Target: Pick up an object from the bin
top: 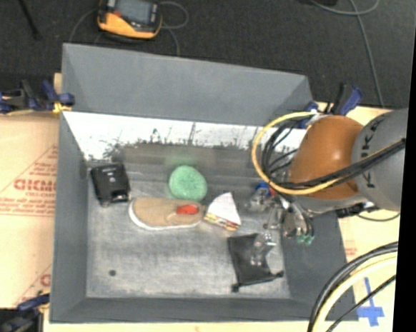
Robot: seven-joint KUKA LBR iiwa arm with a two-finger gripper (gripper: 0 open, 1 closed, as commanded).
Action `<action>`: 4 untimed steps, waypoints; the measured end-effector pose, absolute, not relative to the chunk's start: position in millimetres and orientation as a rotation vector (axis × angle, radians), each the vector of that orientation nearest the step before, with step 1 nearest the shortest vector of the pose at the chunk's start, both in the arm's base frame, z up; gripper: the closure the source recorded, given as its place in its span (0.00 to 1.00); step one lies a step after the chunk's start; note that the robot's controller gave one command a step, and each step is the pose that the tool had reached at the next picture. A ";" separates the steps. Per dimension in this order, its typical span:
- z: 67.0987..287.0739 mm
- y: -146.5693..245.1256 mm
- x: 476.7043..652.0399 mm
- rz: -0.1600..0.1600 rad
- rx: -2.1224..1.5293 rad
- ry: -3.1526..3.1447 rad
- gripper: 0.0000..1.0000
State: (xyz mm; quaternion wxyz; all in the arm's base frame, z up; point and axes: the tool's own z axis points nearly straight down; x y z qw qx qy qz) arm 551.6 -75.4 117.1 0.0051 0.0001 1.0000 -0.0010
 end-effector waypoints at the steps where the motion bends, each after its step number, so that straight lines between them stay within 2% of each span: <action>1: 73.7 -96.7 548.7 -0.001 0.030 3.136 1.00; 2: 73.7 -96.6 548.7 -0.001 0.029 3.136 1.00; 3: 90.2 -97.2 522.0 -0.001 -0.276 3.127 1.00; 4: 156.3 -81.7 540.7 0.000 -0.641 3.076 1.00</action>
Offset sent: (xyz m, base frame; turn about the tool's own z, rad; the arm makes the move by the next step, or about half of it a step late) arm 0.0000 0.0000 0.0000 0.0000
